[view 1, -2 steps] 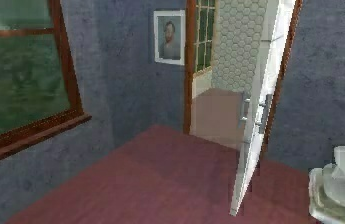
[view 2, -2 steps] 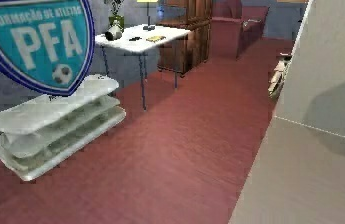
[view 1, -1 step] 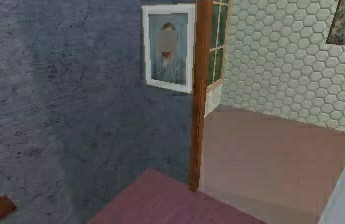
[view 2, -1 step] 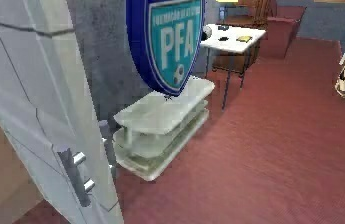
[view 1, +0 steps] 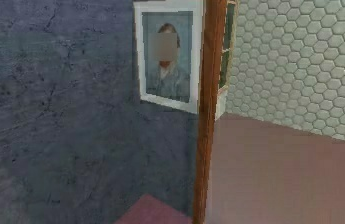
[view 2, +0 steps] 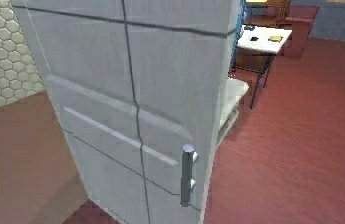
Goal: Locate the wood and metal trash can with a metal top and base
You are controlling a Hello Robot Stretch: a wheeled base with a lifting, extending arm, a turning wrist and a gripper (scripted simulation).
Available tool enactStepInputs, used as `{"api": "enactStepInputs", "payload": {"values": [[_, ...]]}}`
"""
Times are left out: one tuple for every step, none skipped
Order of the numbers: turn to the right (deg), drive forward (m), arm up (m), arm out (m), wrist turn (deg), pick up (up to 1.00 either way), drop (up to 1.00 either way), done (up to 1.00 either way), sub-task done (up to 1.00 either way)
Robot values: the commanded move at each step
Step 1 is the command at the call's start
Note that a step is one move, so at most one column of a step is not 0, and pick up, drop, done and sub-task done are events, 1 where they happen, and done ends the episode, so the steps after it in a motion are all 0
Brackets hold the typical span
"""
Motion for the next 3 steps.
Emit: {"api": "enactStepInputs", "payload": {"values": [[24.0,0.00,0.00,0.00,0.0,0.00,0.00,0.00,0.00],[0.0,0.75,0.00,0.00,0.0,0.00,0.00,0.00,0.00],[45.0,0.00,0.00,0.00,0.0,0.00,0.00,0.00,0.00]]}}
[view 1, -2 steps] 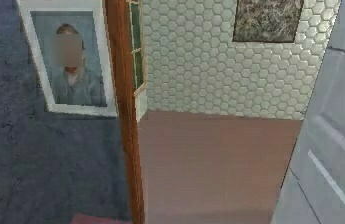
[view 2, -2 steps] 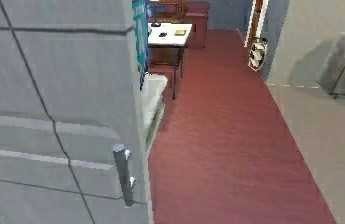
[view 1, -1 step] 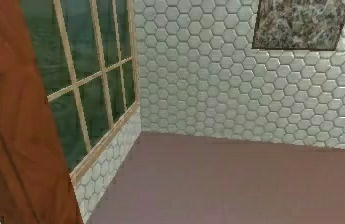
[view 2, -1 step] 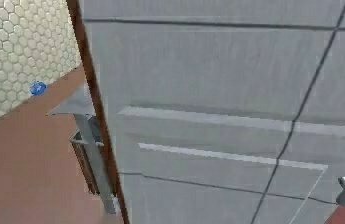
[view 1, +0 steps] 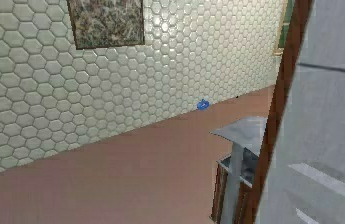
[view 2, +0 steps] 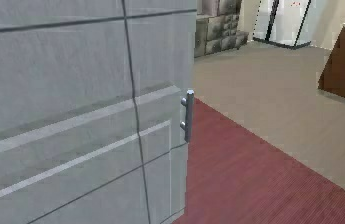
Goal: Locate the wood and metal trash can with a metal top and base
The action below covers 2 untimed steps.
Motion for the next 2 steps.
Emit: {"api": "enactStepInputs", "payload": {"values": [[24.0,0.00,0.00,0.00,0.0,0.00,0.00,0.00,0.00],[0.0,0.00,0.00,0.00,0.0,0.00,0.00,1.00,0.00]]}}
